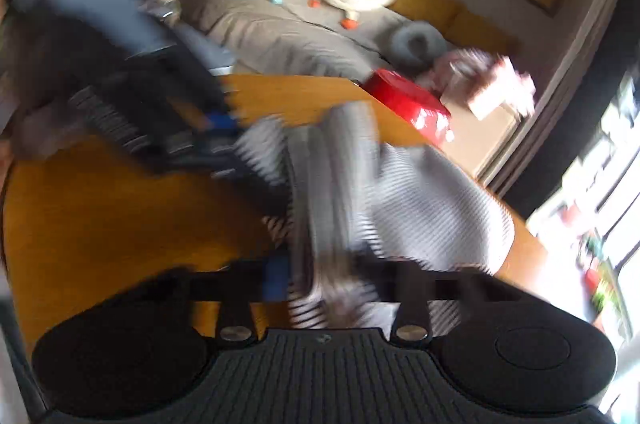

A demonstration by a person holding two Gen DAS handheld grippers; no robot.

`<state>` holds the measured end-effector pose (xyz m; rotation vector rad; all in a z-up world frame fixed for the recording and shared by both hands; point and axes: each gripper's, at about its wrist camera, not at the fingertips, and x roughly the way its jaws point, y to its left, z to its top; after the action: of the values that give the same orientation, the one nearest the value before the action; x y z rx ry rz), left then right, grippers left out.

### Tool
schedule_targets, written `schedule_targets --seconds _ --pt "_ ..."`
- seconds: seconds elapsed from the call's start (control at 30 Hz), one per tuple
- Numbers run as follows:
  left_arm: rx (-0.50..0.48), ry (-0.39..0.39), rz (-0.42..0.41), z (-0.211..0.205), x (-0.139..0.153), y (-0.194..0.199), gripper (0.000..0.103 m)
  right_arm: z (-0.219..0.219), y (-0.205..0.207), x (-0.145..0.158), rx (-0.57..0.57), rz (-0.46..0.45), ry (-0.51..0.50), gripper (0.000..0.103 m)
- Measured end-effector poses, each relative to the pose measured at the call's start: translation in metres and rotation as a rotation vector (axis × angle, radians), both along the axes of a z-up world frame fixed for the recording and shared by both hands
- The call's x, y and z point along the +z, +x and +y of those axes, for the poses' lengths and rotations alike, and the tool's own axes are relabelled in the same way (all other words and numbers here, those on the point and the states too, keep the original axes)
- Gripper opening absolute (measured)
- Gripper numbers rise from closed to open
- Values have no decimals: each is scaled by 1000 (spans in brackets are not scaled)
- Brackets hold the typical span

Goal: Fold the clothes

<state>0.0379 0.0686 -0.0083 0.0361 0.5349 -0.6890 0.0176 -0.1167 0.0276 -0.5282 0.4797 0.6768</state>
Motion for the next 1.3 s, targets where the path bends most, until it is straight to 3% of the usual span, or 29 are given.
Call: schedule_targets --seconds 0.07,0.13,0.3,0.4,0.47,0.5,0.6,0.67,0.77,0.83,0.93,0.97,1.07,1.13,1.2,1.27,1.3 --pt "10 4 2 7 0 1 25 -17 15 18 -60 58 122 22" --pt "21 9 4 14 -1 1 25 -32 26 33 -113 69 178 21" --pt "47 20 9 32 -1 3 24 -43 27 49 -127 63 192 22" --pt "6 33 -26 20 2 0 36 -45 26 46 -124 79 189 22" --pt "-48 46 -68 2 6 -3 56 -48 25 42 -120 90 178 22" --pt "-75 52 -89 -6 8 -5 58 -47 25 41 -114 94 169 22" --pt "-63 49 -46 -22 3 11 52 -45 23 39 -94 98 137 23" --pt "-67 81 2 -25 -1 14 35 -43 17 37 -73 90 72 25" --pt "-107 115 37 -16 -4 -1 34 -47 0 41 -31 73 39 32" --pt "-131 146 55 -10 -4 -13 34 -52 -6 48 -45 35 93 32" --pt "-160 188 46 -6 2 -29 42 -53 5 59 -92 5 220 32" --pt "-161 195 32 -5 7 -33 45 -48 12 53 -85 27 221 32" --pt "-124 168 -3 -1 17 -39 57 -31 32 33 -62 96 218 32" --pt "-80 148 -6 0 21 -34 63 -17 36 1 -46 182 101 34" --pt "-32 153 19 -2 18 -22 70 -22 21 -13 -42 132 111 34" --pt "0 161 50 -3 13 -11 70 -27 7 -2 -33 88 76 38" --pt "7 161 64 -4 11 -7 70 -30 -1 3 -11 53 53 50"
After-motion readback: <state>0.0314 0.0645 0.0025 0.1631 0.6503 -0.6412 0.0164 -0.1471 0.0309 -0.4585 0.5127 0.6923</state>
